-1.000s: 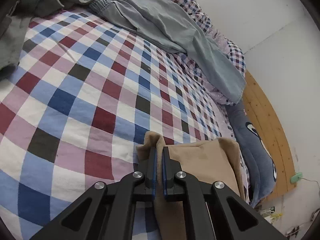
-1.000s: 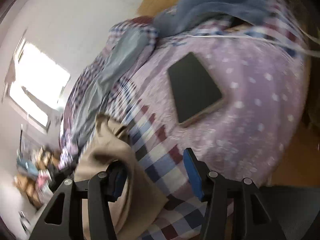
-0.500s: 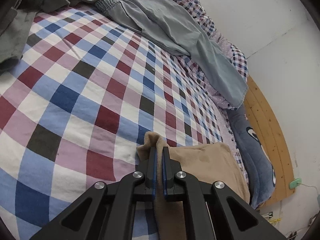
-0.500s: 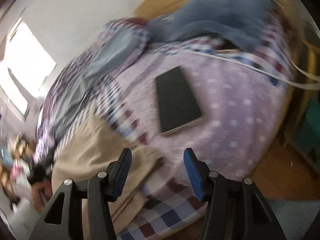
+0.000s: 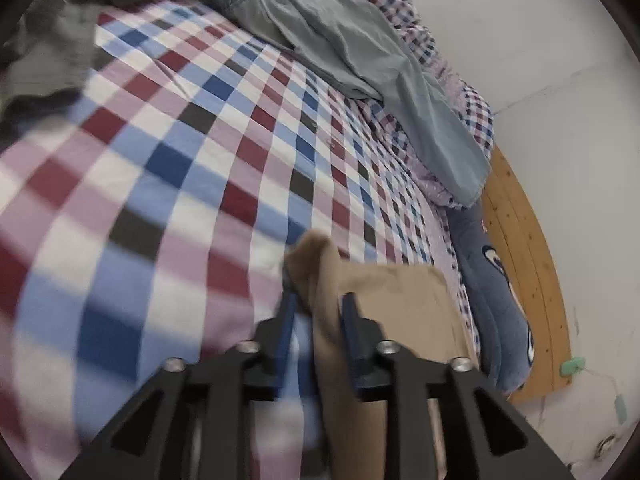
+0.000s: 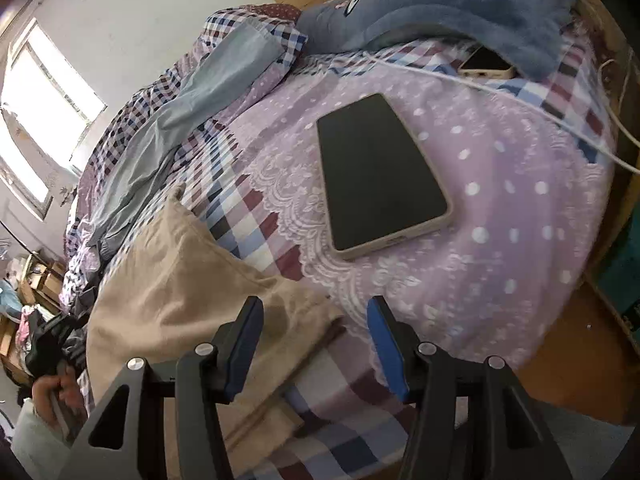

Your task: Fold clothes

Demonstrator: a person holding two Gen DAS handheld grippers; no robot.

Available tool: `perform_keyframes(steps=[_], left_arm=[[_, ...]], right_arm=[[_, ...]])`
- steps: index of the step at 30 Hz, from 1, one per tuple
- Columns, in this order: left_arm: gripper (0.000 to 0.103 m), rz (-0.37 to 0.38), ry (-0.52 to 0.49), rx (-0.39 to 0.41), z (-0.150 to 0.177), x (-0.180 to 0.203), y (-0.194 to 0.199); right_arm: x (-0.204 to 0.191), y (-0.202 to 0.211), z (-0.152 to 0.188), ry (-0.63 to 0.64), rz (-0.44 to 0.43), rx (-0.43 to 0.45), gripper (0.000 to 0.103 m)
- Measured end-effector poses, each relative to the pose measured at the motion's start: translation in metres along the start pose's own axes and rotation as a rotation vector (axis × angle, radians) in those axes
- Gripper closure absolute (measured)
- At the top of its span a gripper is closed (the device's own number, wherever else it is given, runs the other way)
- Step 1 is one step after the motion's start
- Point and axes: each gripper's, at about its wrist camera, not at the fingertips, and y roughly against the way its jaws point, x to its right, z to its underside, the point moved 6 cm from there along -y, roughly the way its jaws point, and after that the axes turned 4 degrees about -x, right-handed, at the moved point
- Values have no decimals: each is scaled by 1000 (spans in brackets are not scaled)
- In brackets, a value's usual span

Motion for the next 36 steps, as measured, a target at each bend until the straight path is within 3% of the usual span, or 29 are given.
perform_keyframes(steps=[1,2,8,13,14,15,16,17,19,22,28,34,35,36], left_arm=[[52,1,-20,-4,9,3,6],[49,4,-43,-11,18,7,12],[49,19,-180,-196,122,29,37],[49,42,-207,-314,197,41,44],[49,38,-196,-334,205,40,41],[49,31,-181,-356,212,39,37],[57,24,-177,-365,216,38,35],[64,17,-178,-369,219,37,33],[89,7,-177,-367,221,36,32],[99,51,-128,-324,215,33,44],[100,95,-93,-289,217,31,60],[98,-8,-19,-367,226,9,49],[96,-20,-13,-373,227,7,49],[86,-36,-11,-375,229,4,50]], right_arm=[[0,-2,-1,-5,-5,0,45],[0,-3,-2,-15,-13,1,45],[-2,-6,-4,-70,-52,1,47],[-15,-6,1,-9,-54,-16,60],[-15,-7,2,-6,-54,-20,64],[-15,-7,2,-6,-51,-23,76],[-15,-7,3,-6,-51,-25,94],[-15,-6,3,-6,-55,-24,98],[-16,-2,3,-2,-62,-21,98],[-22,16,4,5,-84,-4,99],[-30,47,15,-40,-161,-15,99],[-2,20,31,-78,-28,-125,94],[2,20,30,-93,-15,-129,93],[4,21,29,-98,-2,-123,91]])
